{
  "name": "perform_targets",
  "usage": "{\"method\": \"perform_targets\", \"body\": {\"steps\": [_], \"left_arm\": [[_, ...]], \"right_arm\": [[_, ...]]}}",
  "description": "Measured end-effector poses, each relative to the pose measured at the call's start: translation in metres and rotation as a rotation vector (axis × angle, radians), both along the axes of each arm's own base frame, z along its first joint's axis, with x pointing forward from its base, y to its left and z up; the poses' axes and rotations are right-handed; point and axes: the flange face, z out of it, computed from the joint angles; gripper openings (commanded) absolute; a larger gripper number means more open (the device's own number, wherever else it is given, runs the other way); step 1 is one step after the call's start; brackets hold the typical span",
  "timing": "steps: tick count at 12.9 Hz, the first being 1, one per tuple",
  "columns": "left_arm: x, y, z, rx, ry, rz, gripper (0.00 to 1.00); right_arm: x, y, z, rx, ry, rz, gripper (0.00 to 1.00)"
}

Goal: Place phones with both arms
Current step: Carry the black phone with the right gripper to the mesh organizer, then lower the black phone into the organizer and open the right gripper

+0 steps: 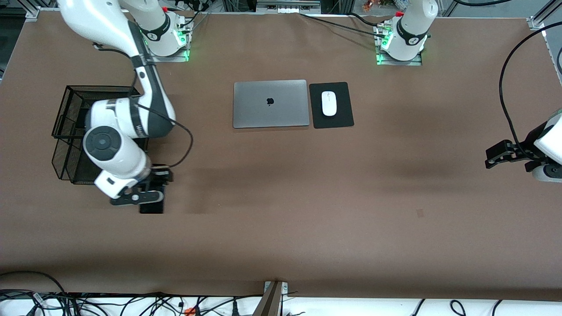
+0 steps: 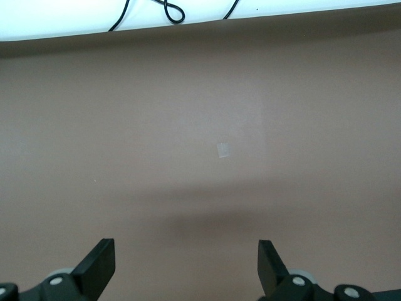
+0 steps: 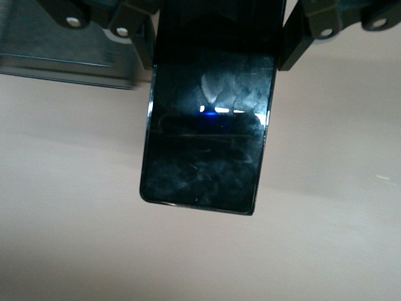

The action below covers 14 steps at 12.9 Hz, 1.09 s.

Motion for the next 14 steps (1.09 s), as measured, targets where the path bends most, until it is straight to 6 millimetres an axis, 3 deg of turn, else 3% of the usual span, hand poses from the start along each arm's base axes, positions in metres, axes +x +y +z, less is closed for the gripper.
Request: {"method": "perform_targets", "body": {"steps": [2,4,7,9,12,14], "left_arm": [[0.0,0.0,0.0,0.0,0.001,0.0,1.0],[0.0,0.0,-0.001,0.0,0.001,0.0,1.0],[0.0,0.001,-0.001,0.0,0.0,0.001,1.0],[0.0,0.001,-0.001,0.0,0.0,0.001,1.0],[0.0,0.001,-0.004,0.0,0.005,0.002,1.0],[0.0,0.003,-0.004,0.0,0.007,0.004,1.0]], "right_arm": [[-0.001,-0.053,0.012,-0.014,0.009,0.04,0.35],[-0.006,-0.12,0.02,-0.007,0.006,0.077,0.35],[-0.033,-0.194,0.01,0.01,-0.007,0.073,0.35],[-0.051,-0.216,-0.017,0.013,-0.045,0.065,0.35],[-0.081,-0.223,-0.061,0.032,-0.045,0.043,0.35],[-0.093,-0.226,-0.072,0.044,-0.026,0.026,0.35]]}}
